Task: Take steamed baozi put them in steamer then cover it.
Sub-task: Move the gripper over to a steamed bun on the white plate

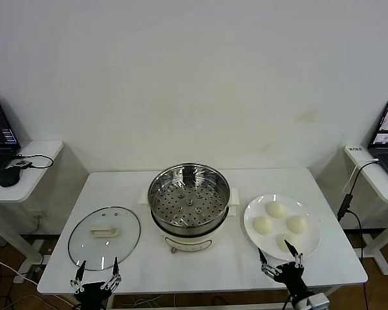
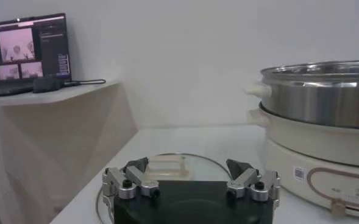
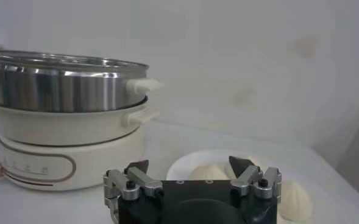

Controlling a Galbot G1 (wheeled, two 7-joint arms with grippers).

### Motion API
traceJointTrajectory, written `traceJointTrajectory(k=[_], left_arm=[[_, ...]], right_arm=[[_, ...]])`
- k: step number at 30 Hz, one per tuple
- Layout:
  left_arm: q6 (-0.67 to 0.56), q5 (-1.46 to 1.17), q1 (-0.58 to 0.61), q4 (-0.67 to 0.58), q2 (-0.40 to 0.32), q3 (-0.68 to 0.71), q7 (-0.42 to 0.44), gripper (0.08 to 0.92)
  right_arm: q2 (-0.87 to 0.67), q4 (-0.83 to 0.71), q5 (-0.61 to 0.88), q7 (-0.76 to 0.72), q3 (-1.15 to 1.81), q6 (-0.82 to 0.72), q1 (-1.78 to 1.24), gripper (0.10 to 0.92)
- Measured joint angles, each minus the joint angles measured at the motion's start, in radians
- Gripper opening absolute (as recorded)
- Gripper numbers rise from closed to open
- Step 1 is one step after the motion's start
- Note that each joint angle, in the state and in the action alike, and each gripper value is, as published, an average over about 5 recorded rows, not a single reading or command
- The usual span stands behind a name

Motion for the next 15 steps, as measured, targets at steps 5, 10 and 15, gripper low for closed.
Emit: traceJointTrajectory(k=[5, 10, 15], left_arm=[[0.028, 0.02, -0.005, -0.004, 0.01, 0.006, -0.006, 0.823], [0.066, 0.06, -0.013, -0.017, 0.017, 0.013, -0.01, 0.823], [0.095, 0.102, -0.024, -0.021, 0.03, 0.011, -0.007, 0.823]], right_arm=[[-0.062, -0.015, -0.042, -0.009, 0.016, -0.028, 0.054, 0.823], [-0.166, -0.058, -0.119, -0.031, 0.018, -0.065, 0.146, 0.822], [-0.292, -0.128, -0.222, -0.106, -0.004, -0.105, 0.262, 0.823]])
